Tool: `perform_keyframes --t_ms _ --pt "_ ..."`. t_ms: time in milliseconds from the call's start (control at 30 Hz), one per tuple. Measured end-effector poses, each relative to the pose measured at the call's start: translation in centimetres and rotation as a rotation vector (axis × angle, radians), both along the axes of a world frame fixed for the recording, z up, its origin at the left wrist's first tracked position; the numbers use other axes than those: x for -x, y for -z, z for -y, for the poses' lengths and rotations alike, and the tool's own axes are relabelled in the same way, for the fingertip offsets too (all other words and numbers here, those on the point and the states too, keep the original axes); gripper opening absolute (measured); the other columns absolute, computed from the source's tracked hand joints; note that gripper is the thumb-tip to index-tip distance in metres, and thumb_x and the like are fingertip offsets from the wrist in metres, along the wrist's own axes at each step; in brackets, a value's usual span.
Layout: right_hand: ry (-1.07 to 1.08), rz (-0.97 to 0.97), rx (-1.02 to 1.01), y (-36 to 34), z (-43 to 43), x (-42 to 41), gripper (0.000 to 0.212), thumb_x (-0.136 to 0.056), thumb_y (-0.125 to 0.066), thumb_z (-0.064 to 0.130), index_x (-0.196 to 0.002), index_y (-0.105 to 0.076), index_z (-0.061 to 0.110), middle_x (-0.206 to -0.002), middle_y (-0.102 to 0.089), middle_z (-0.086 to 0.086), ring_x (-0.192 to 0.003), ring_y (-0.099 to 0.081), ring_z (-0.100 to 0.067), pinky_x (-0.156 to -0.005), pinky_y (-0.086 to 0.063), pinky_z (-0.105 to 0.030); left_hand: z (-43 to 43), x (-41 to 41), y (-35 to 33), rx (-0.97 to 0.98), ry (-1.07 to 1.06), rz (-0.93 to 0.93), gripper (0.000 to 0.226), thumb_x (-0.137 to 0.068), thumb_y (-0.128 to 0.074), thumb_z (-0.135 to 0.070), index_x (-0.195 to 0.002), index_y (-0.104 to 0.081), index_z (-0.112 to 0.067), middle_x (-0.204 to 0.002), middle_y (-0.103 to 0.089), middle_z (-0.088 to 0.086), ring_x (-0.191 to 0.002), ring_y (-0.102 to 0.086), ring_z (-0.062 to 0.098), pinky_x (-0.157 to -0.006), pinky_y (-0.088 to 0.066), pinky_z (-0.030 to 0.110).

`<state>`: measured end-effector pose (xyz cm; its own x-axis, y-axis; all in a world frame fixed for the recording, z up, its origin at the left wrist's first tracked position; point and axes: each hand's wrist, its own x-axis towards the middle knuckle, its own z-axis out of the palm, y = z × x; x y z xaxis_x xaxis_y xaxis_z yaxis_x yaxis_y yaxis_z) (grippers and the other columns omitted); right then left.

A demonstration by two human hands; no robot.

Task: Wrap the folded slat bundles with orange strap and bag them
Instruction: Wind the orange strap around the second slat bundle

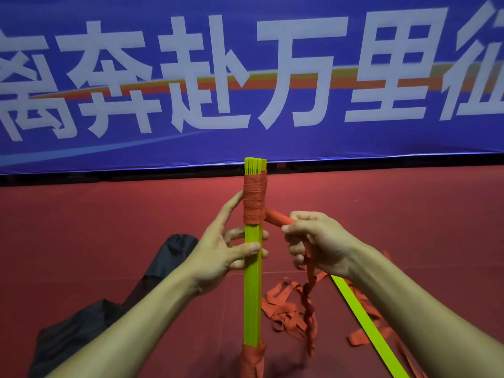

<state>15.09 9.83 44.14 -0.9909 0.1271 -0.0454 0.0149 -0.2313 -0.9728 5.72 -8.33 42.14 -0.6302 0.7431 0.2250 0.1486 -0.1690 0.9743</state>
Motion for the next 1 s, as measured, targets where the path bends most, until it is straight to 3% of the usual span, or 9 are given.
perform_keyframes --t_ms 100,233,333,400,567,767,867,933,1000 --pt "0.065 -0.044 -0.059 -0.1 0.4 0.0 0.034 -0.092 -0.058 0.007 -0.066 -0.04 0.018 -0.057 -0.035 -0.002 -0.041 -0.03 -0.011 -0.044 -0.036 -0.022 -0.2 -0.2 0.0 -0.013 -0.056 0.004 0.087 -0.072 -0.074 -0.005 -0.122 -0.045 -0.07 -0.107 -0.074 0.016 -0.089 -0.074 0.038 -0.063 -0.058 0.032" --pt "0.053 -0.068 -0.06 -0.5 0.7 -0.3 0.034 -0.091 -0.061 0.01 -0.067 -0.04 0.018 -0.054 -0.033 0.001 -0.041 -0.025 -0.009 -0.044 -0.032 -0.021 -0.7 -0.8 -0.1 0.007 -0.146 -0.071 0.095 -0.08 -0.075 0.006 -0.129 -0.043 -0.068 -0.105 -0.072 0.02 -0.084 -0.071 0.033 -0.082 -0.055 0.059" --pt "0.074 -0.073 -0.158 -0.7 1.6 -0.5 0.037 -0.09 -0.066 0.015 -0.066 -0.038 0.018 -0.052 -0.035 0.0 -0.04 -0.026 -0.012 -0.043 -0.035 -0.022 -1.2 -1.1 0.0 0.022 -0.196 -0.154 0.098 -0.079 -0.078 0.006 -0.139 -0.037 -0.06 -0.101 -0.075 0.008 -0.075 -0.071 0.02 -0.066 -0.06 0.038" --pt "0.154 -0.105 -0.259 -0.8 2.2 -0.4 0.041 -0.088 -0.07 0.02 -0.066 -0.036 0.017 -0.049 -0.035 0.0 -0.039 -0.027 -0.013 -0.04 -0.035 -0.021 -1.4 -1.4 0.0 0.042 -0.229 -0.203 0.101 -0.075 -0.082 0.003 -0.142 -0.036 -0.058 -0.097 -0.076 0.001 -0.072 -0.072 0.018 -0.064 -0.059 0.031" --pt "0.303 -0.163 -0.371 -0.7 2.6 -0.1 0.044 -0.085 -0.074 0.022 -0.064 -0.036 0.015 -0.046 -0.037 0.0 -0.036 -0.033 -0.014 -0.039 -0.038 -0.022 -1.9 -1.6 0.0 0.094 -0.336 -0.336 0.105 -0.066 -0.091 -0.01 -0.136 -0.035 -0.066 -0.097 -0.074 -0.007 -0.087 -0.073 0.021 -0.076 -0.062 0.047" --pt "0.421 -0.206 -0.478 -0.1 2.6 0.5 0.047 -0.082 -0.078 0.023 -0.059 -0.038 0.014 -0.044 -0.038 -0.003 -0.034 -0.037 -0.017 -0.042 -0.038 -0.027 -2.1 -1.3 0.2 0.09 -0.384 -0.332 0.112 -0.059 -0.095 -0.012 -0.139 -0.031 -0.058 -0.096 -0.074 0.001 -0.081 -0.073 0.02 -0.079 -0.06 0.043" --pt "0.464 -0.225 -0.635 0.1 2.8 0.6 0.049 -0.079 -0.08 0.029 -0.054 -0.038 0.018 -0.043 -0.044 0.001 -0.035 -0.046 -0.019 -0.043 -0.044 -0.041 -2.2 -1.0 0.1 0.068 -0.363 -0.316 0.086 -0.057 -0.094 -0.003 -0.125 -0.051 -0.033 -0.092 -0.074 -0.006 -0.079 -0.071 0.013 -0.072 -0.057 0.03" --pt "0.468 -0.239 -0.643 0.2 2.7 0.7 0.049 -0.079 -0.079 0.028 -0.053 -0.038 0.019 -0.042 -0.045 0.003 -0.036 -0.049 -0.02 -0.044 -0.046 -0.045 -2.2 -1.1 -0.1 0.069 -0.318 -0.322 0.068 -0.062 -0.091 0.0 -0.112 -0.056 -0.031 -0.091 -0.073 -0.01 -0.078 -0.069 0.008 -0.067 -0.055 0.025" --pt "0.479 -0.249 -0.629 0.3 2.6 0.8 0.05 -0.08 -0.078 0.026 -0.052 -0.038 0.019 -0.041 -0.045 0.0 -0.035 -0.05 -0.021 -0.045 -0.044 -0.042 -1.8 -1.0 -0.4 0.083 -0.24 -0.304 0.066 -0.072 -0.084 0.004 -0.114 -0.053 -0.036 -0.098 -0.072 -0.009 -0.086 -0.07 0.009 -0.067 -0.056 0.024"
